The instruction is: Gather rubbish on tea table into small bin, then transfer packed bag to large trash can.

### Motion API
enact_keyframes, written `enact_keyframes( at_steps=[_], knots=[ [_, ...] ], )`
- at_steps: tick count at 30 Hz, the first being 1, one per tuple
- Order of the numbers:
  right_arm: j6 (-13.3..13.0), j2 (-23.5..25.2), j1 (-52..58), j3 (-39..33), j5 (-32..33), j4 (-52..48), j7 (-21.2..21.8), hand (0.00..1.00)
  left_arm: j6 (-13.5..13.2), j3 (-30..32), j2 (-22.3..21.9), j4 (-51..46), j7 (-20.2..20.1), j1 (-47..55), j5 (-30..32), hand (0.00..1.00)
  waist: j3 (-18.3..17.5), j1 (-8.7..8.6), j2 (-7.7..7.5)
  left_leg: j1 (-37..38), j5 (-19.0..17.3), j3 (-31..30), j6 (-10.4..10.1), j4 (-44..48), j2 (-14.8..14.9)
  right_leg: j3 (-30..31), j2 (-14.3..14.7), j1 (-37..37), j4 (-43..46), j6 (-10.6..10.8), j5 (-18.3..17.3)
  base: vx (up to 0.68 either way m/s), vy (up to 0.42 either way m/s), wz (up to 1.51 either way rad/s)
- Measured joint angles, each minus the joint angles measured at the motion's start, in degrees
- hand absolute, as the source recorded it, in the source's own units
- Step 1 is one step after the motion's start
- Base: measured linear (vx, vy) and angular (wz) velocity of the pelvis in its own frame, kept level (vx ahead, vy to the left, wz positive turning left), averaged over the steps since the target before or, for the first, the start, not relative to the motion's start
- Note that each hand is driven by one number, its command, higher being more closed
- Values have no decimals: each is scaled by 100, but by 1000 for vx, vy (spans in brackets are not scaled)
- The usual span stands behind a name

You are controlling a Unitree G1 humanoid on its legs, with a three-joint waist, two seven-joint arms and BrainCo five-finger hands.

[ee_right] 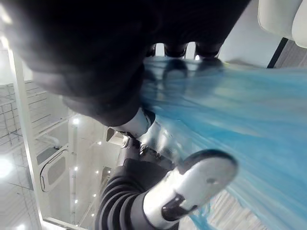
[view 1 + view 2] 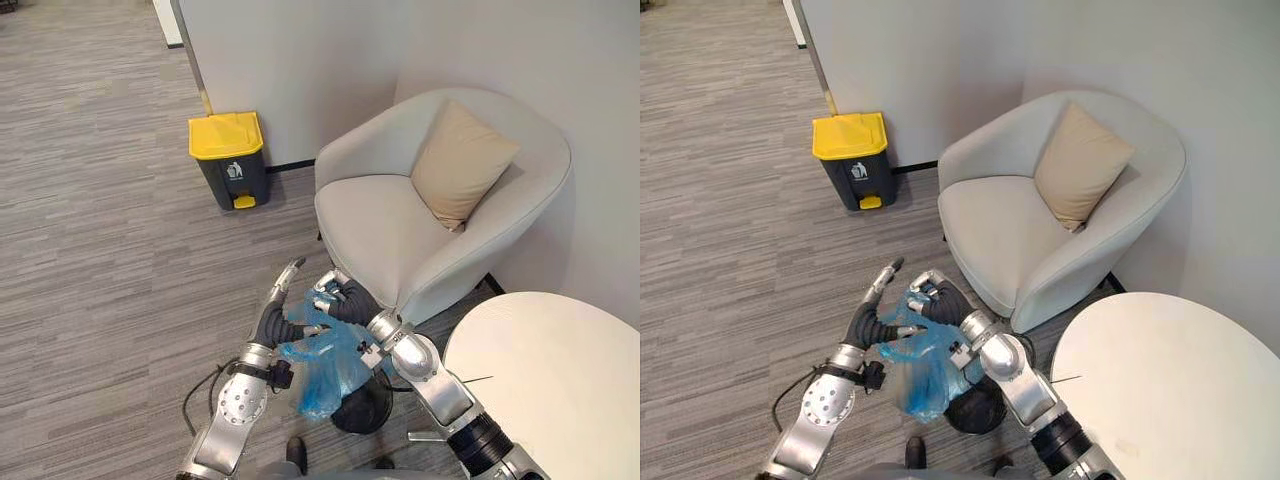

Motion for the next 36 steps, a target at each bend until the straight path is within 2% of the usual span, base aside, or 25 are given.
enact_keyframes(
  at_steps=[4, 13, 22, 25, 36],
  knots=[
    [2, 7, -152, 192, 99, -1, 48, 100, 14, -337, -5, 418, -172, -69, -160, 0, -67, -16, 14, -3, 14, 58, -22, 0, 57, 72, 69, -8, -56, -34, 50, -9, -8, -9],
    [7, 8, -442, 347, 290, -54, 38, 100, 56, -596, 2, 974, -157, -299, -126, 0, -71, -15, 14, -18, 76, 97, -120, -1, 233, 141, 215, -15, -143, -120, 126, -26, -21, -5],
    [8, 123, -754, 605, 1112, -719, 48, 100, 248, -499, -168, 1033, 325, -303, 545, 0, -101, -5, -4, -4, 97, 124, -150, -2, 253, 164, 278, -18, -151, -127, 131, 0, 0, 0],
    [8, 305, -780, 633, 1277, -719, 42, 100, 287, -486, -200, 1150, 355, -303, 738, 0, -175, -3, -25, 0, 97, 129, -150, -2, 249, 171, 277, -18, -152, -127, 131, 0, 0, 0],
    [9, 348, -965, 902, 1417, -717, 37, 100, 488, -493, -230, 1530, 419, -303, 971, 0, -198, 3, -44, 3, 83, 133, -182, -3, 297, 179, 287, -2, -233, -109, 155, 0, 0, 0]
  ],
)
